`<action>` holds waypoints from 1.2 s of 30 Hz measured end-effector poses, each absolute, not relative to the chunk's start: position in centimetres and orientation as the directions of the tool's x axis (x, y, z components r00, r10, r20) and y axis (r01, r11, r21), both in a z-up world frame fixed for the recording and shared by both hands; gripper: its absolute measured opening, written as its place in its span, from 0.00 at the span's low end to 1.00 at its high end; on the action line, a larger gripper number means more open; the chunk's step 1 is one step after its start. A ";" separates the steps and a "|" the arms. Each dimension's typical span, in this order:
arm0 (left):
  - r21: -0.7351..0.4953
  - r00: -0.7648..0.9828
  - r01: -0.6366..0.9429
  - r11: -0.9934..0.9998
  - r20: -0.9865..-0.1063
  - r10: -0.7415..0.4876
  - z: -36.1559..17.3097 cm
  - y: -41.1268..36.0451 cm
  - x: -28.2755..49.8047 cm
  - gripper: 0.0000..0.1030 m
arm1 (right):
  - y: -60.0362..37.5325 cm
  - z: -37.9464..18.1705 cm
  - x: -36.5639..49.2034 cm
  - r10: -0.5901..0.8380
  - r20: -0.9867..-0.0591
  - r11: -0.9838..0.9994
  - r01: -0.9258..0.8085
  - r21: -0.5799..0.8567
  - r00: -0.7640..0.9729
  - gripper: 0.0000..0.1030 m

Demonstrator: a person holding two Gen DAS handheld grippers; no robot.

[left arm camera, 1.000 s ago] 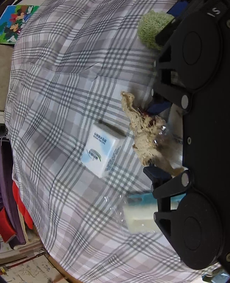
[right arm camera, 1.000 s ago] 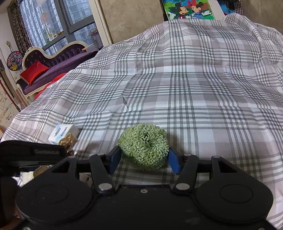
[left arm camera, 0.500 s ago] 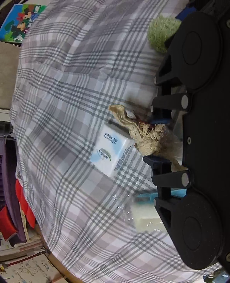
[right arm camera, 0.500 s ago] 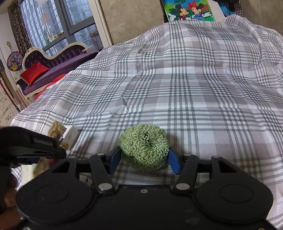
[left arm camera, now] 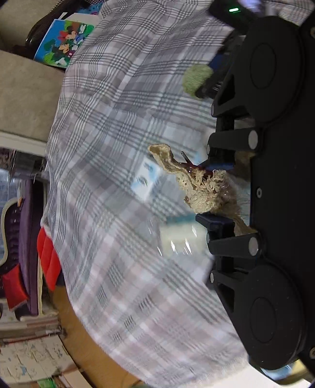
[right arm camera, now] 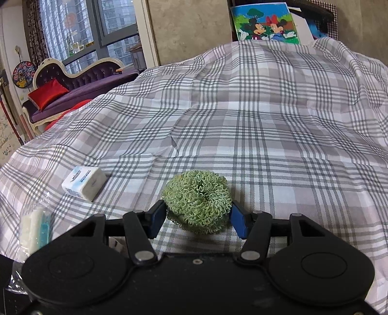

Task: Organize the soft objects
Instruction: 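Carry the lace with the left tool while the right tool carries the scrunchie to the tray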

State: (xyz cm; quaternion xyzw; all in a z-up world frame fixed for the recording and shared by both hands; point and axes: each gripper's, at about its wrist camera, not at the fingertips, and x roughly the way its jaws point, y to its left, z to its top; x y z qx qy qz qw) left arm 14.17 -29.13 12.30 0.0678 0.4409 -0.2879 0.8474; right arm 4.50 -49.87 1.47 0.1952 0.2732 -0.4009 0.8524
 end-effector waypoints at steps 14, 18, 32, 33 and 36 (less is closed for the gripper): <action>-0.172 0.523 0.328 0.929 -0.786 -0.330 11.3 -13.0 10.8 0.35 | -49.0 1.5 3.9 -0.558 -0.617 0.627 0.769 0.125 0.555 0.54; -0.196 0.530 0.260 0.946 -0.790 -0.309 9.7 -9.5 10.0 0.35 | -48.8 2.2 3.5 -0.565 -0.618 0.617 0.777 0.123 0.546 0.54; -0.202 0.518 0.045 0.978 -0.832 -0.196 3.6 -2.4 9.8 0.35 | -35.1 8.7 2.2 -0.340 -0.503 0.895 0.438 0.088 0.795 0.54; -0.201 0.519 0.031 0.979 -0.834 -0.188 3.3 -1.9 9.7 0.35 | -33.8 9.0 2.1 -0.308 -0.500 0.911 0.402 0.089 0.809 0.54; -0.196 0.520 -0.004 0.981 -0.838 -0.166 2.5 -1.0 9.7 0.35 | -29.9 9.6 2.1 -0.222 -0.511 0.948 0.306 0.084 0.830 0.54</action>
